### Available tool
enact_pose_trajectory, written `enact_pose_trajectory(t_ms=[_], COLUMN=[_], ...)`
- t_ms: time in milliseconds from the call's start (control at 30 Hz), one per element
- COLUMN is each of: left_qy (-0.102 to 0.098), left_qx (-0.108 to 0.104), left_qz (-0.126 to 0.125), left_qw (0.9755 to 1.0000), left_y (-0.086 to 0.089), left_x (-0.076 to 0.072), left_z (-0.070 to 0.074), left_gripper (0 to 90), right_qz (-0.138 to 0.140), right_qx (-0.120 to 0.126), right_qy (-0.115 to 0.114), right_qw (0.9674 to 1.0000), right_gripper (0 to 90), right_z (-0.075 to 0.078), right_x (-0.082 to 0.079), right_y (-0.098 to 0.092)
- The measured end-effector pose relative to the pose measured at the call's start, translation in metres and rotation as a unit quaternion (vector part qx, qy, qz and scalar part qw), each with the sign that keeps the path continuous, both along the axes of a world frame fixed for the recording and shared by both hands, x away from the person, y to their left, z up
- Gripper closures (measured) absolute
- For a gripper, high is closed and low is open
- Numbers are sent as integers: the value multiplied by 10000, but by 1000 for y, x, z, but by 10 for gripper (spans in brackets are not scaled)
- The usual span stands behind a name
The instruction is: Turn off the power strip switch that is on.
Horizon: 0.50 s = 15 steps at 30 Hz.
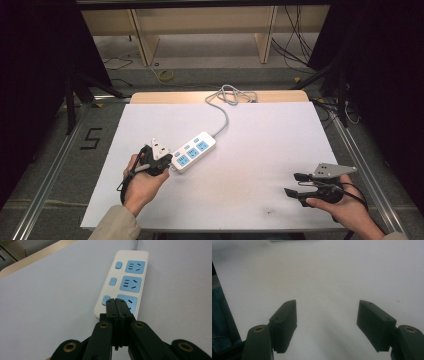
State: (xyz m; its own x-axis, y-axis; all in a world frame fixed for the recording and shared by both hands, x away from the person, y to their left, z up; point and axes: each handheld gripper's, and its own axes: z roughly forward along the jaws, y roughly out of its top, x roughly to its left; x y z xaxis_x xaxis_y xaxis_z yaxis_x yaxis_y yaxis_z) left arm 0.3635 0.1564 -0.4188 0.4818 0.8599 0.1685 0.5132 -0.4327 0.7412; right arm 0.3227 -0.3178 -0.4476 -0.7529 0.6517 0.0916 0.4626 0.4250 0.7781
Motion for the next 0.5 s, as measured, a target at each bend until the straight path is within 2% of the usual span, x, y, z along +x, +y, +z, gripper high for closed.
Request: enact_pose_trajectory(t_ms=[500], left_qy=[96], left_qx=[53], left_qz=[-5], left_qw=[9999], left_y=[-9], left_x=[14], left_z=[1], left_gripper=[898], right_qz=[7], right_qx=[8], right_qy=[0], right_qw=[10000], right_gripper=[327], right_z=[0], right_x=[0], right_y=[0])
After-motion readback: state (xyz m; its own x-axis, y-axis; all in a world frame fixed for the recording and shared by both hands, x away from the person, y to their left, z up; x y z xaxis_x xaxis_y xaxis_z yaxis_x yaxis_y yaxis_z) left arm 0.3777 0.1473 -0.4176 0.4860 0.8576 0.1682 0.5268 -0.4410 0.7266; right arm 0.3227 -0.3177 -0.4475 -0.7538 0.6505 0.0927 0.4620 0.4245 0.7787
